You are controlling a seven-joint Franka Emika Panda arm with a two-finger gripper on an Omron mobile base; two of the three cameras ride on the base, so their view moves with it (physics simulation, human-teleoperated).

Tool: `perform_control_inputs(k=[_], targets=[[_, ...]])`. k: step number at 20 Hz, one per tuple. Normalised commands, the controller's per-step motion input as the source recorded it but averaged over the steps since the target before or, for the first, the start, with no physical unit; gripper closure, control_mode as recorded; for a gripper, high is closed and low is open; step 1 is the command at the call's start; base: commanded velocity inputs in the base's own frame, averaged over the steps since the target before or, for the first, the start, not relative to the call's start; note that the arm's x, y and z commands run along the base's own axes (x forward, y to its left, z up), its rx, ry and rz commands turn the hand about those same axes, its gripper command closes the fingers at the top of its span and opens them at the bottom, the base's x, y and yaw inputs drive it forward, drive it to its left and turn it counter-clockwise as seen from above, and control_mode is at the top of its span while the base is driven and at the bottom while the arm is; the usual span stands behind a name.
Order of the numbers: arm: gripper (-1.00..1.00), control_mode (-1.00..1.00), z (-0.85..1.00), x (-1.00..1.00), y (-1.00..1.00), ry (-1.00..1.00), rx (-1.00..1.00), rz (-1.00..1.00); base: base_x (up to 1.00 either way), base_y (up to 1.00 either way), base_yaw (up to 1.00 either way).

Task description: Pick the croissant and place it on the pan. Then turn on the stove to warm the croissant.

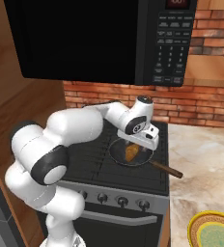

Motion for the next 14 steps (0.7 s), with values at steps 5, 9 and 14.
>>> perform_control_inputs(k=[5, 9, 14], targets=[[-1.00, -1.00, 0.24, -0.62, 0.00, -0.09, 0.00, 0.01, 0.00, 0.00, 0.00], [-1.00, -1.00, 0.17, -0.57, 0.01, -0.03, 0.00, 0.03, 0.00, 0.00, 0.00], [-1.00, -1.00, 0.12, -0.54, 0.05, -0.02, 0.00, 0.04, 0.00, 0.00, 0.00]])
